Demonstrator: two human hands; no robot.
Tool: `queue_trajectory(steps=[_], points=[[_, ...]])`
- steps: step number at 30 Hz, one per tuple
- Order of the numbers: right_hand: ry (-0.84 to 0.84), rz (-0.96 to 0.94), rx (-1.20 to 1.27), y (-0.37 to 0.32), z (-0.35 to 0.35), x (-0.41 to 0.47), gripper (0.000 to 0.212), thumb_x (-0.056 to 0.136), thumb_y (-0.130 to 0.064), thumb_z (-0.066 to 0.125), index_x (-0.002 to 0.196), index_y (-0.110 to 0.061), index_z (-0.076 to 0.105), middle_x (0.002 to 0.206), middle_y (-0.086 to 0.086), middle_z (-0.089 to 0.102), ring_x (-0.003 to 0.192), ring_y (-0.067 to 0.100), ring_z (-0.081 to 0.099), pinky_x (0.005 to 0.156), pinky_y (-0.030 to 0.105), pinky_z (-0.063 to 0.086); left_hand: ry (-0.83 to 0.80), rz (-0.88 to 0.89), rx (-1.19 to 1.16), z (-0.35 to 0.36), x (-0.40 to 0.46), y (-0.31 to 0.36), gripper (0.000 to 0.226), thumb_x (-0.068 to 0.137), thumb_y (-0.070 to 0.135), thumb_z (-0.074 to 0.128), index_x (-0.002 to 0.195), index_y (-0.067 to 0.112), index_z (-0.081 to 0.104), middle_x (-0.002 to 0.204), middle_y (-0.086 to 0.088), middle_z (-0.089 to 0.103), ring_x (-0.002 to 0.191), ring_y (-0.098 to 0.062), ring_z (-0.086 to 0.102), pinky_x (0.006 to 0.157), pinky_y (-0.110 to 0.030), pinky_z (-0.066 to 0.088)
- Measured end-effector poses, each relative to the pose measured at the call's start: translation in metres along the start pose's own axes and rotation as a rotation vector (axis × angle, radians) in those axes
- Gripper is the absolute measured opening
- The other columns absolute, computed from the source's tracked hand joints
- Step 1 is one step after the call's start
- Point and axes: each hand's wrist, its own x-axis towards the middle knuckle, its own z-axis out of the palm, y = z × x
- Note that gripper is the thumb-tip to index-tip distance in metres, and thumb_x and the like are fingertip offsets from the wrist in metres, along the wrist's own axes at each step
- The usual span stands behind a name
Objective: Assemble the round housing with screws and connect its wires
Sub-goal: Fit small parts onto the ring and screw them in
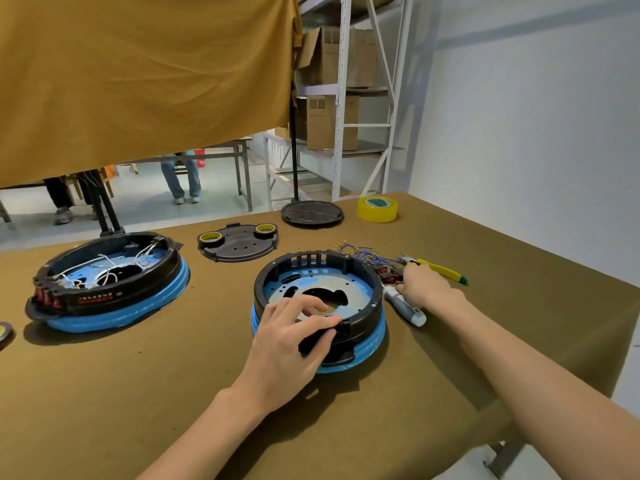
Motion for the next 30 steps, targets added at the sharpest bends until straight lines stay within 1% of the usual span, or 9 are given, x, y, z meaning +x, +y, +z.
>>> queue_trajectory(steps=[3,6,8,10,11,17,22,27,30], points=[[0.118,-0.041,0.046,-0.008,-0.001,-0.010,0.024,0.106,-0.023,0.054,0.117,-0.004,0.045,0.100,0.014,0.066,0.076,0.027,0.061,0.056,0.037,0.044,-0.015,0.011,0.008,-0.002,0.001,0.001,0.026,0.098,0.034,0.058,0.118,0.029,0.075,0.117,0.013,0.065,0.109,0.002,0.053,0.100,-0.019,0.035],[0.361,-0.130,0.209,-0.022,-0.007,-0.026,0.023,0.104,-0.028,0.058,0.111,-0.012,0.043,0.101,0.010,0.066,0.082,0.030,0.064,0.061,0.037,0.047,-0.003,0.018,0.027,-0.002,0.002,0.003,0.027,0.096,0.029,0.061,0.120,0.029,0.074,0.116,0.013,0.068,0.108,0.004,0.050,0.098,-0.022,0.037],[0.443,-0.210,0.462,-0.035,-0.014,-0.037,0.022,0.102,-0.029,0.061,0.112,-0.018,0.045,0.097,0.001,0.064,0.081,0.022,0.064,0.064,0.030,0.048,0.009,0.031,0.008,-0.001,0.000,0.004,0.027,0.096,0.027,0.062,0.120,0.028,0.075,0.115,0.013,0.068,0.108,0.002,0.051,0.096,-0.026,0.040],[0.420,-0.310,0.659,-0.051,-0.018,-0.045,0.021,0.100,-0.030,0.065,0.111,-0.023,0.048,0.091,-0.008,0.063,0.077,0.005,0.061,0.062,0.014,0.044,0.014,0.034,-0.028,-0.001,-0.001,0.005,0.027,0.095,0.026,0.063,0.118,0.028,0.076,0.114,0.012,0.067,0.105,-0.002,0.054,0.094,-0.029,0.042],[0.381,-0.358,0.697,-0.058,-0.018,-0.048,0.020,0.100,-0.030,0.065,0.109,-0.024,0.049,0.088,-0.011,0.062,0.075,0.002,0.059,0.059,0.012,0.042,0.014,0.032,-0.040,-0.002,-0.001,0.005,0.026,0.094,0.026,0.064,0.118,0.028,0.077,0.112,0.012,0.066,0.104,-0.004,0.055,0.093,-0.031,0.043],[0.265,-0.451,0.677,-0.073,0.001,-0.055,0.024,0.095,-0.029,0.072,0.109,-0.019,0.055,0.082,-0.003,0.062,0.073,0.014,0.058,0.069,0.031,0.049,-0.004,-0.030,-0.113,-0.008,-0.006,0.006,0.024,0.093,0.032,0.061,0.110,0.031,0.076,0.109,0.020,0.060,0.108,-0.010,0.056,0.097,-0.025,0.038],[0.338,-0.424,0.652,-0.074,0.013,-0.059,0.023,0.094,-0.028,0.073,0.105,-0.024,0.053,0.075,-0.011,0.056,0.067,0.004,0.054,0.058,0.017,0.037,0.031,0.008,-0.061,-0.006,-0.005,0.005,0.020,0.093,0.037,0.064,0.102,0.027,0.078,0.109,0.014,0.066,0.102,-0.006,0.059,0.091,-0.036,0.047],[0.322,-0.391,0.619,-0.078,0.014,-0.069,0.024,0.095,-0.029,0.072,0.108,-0.023,0.053,0.078,-0.011,0.057,0.069,0.004,0.055,0.059,0.019,0.037,0.094,0.010,-0.104,-0.005,-0.004,0.004,0.022,0.092,0.042,0.069,0.087,0.022,0.078,0.097,0.012,0.067,0.095,-0.006,0.060,0.092,-0.037,0.046],[0.216,-0.435,0.670,-0.072,0.004,-0.073,0.024,0.092,-0.032,0.075,0.105,-0.023,0.057,0.080,-0.005,0.064,0.071,0.009,0.062,0.063,0.023,0.044,0.134,-0.034,-0.178,-0.010,-0.002,0.000,0.026,0.087,0.047,0.074,0.074,0.025,0.072,0.085,0.016,0.063,0.090,-0.009,0.060,0.093,-0.034,0.041]])
